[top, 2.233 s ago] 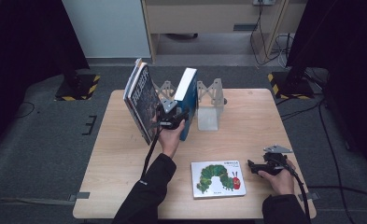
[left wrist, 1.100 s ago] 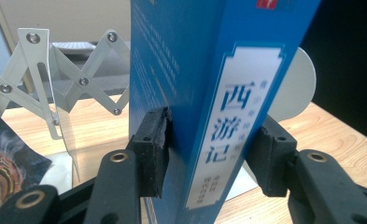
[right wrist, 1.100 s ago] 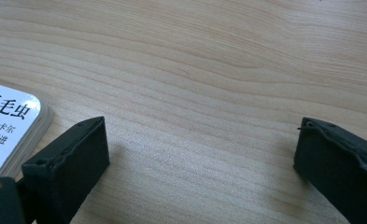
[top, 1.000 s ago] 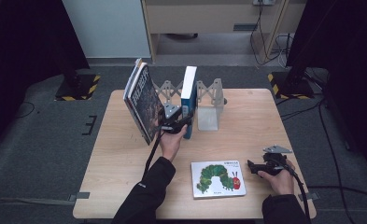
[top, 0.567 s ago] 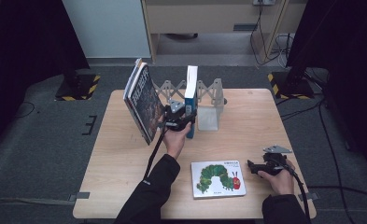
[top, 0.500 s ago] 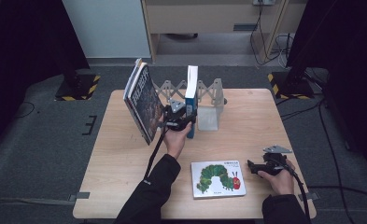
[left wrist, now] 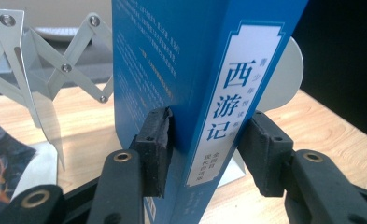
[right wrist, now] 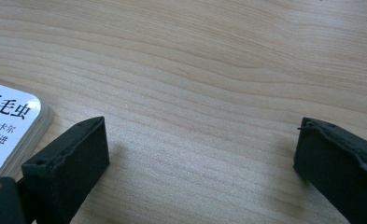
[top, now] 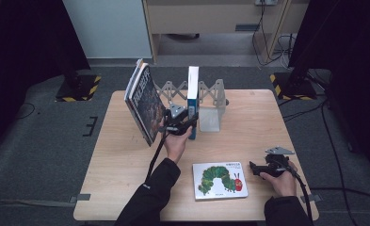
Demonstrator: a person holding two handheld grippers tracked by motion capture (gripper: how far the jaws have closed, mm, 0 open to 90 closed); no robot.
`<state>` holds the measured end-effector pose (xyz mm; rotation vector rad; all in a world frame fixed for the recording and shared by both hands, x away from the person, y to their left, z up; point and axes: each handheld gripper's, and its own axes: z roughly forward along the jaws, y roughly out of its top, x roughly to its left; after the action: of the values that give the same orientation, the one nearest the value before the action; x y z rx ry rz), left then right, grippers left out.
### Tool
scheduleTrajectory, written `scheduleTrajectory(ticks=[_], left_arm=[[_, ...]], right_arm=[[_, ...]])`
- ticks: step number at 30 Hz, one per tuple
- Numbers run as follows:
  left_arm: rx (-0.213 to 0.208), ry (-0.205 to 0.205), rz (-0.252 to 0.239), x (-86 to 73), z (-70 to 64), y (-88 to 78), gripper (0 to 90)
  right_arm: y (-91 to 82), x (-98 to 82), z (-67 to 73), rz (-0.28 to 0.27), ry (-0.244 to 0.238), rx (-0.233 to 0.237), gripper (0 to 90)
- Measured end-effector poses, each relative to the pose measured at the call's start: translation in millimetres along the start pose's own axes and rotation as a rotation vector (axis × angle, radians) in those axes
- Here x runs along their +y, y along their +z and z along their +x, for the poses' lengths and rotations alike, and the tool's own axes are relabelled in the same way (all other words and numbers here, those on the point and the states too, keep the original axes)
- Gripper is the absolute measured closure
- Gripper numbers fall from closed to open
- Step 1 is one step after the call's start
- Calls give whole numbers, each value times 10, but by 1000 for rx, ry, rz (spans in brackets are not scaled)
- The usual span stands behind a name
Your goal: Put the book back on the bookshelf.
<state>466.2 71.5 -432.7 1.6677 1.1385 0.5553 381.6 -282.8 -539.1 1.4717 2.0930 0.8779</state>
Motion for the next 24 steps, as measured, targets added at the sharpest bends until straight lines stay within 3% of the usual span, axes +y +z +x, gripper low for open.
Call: scheduleTrajectory(ticks=[9,13,15,24], left_arm=[[-3,-4,5,16,-79,48,534],[-1,6,-21,-26,-66,39,528],[-8,2,-41,-59,-53,33,526],[-41,27,-41,-68,-34,-51,536]], right_arm=[[0,1,-2,0,-4,1,34],[0,0,-2,0,-4,1,34],[0,0,-2,0,-3,1,34],[1,0,-2,0,-4,2,32]])
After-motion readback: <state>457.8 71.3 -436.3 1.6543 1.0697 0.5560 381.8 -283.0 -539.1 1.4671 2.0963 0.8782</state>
